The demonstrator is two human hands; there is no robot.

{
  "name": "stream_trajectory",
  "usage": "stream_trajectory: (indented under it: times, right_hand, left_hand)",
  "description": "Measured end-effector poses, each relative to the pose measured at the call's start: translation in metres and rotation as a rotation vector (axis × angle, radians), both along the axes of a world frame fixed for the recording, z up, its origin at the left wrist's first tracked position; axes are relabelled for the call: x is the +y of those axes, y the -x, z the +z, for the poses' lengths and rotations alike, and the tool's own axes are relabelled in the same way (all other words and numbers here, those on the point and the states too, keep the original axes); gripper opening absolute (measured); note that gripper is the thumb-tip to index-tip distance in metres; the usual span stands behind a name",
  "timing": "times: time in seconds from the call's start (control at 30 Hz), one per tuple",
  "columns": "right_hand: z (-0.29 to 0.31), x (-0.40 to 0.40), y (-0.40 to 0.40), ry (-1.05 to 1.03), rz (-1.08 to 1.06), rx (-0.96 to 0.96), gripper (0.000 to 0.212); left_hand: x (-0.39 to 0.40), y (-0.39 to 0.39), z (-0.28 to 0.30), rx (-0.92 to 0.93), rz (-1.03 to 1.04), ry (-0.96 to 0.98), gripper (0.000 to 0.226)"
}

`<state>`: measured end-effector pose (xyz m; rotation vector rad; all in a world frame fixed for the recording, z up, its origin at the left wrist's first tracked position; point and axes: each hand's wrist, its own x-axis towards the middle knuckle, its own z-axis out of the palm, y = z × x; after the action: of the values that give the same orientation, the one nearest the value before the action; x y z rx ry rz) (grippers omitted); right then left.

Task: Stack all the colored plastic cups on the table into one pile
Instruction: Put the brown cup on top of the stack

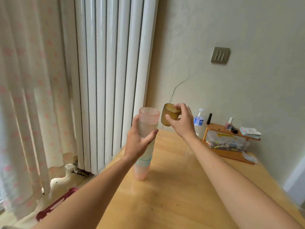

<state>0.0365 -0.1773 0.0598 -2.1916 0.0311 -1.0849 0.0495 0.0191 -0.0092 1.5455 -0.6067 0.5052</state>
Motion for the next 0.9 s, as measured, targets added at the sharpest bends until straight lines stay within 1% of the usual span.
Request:
stream_trajectory:
  times: [0.1,0.2,0.4,0.47,0.67,0.8,0.9]
  right_hand:
    - [0.037,0.019,0.012,0.055,0.031,-0.083,0.043]
    - [0.064,0.038,0.021,0.068,0.062,-0.129,0.042]
    - [0.083,0.071,0.032,0.115,0.125,-0.171,0.043]
    - [0.081,0.078,0.033,0.131,0.160,-0.132,0.046]
    - [0.063,0.083,0.036,0.218,0.220,0.106,0.055]
    - [0.053,0.085,0.036,0.161,0.212,0.179,0.064]
    - [0.050,0.090,0.037,0.122,0.201,0.213,0.067]
  left_hand:
    - [0.010,0.004,0.005,0.043,-0.017,-0.038,0.070]
    - [0.016,0.010,0.011,0.086,-0.057,-0.084,0.069]
    - [0.022,0.016,0.017,0.119,-0.105,-0.127,0.083]
    - [0.025,0.017,0.018,0.122,-0.120,-0.139,0.086]
    - [0.029,0.016,0.019,0.148,-0.165,-0.173,0.086]
    - [0.028,0.013,0.016,0.158,-0.167,-0.183,0.086]
    - [0.027,0.011,0.014,0.159,-0.160,-0.180,0.085]
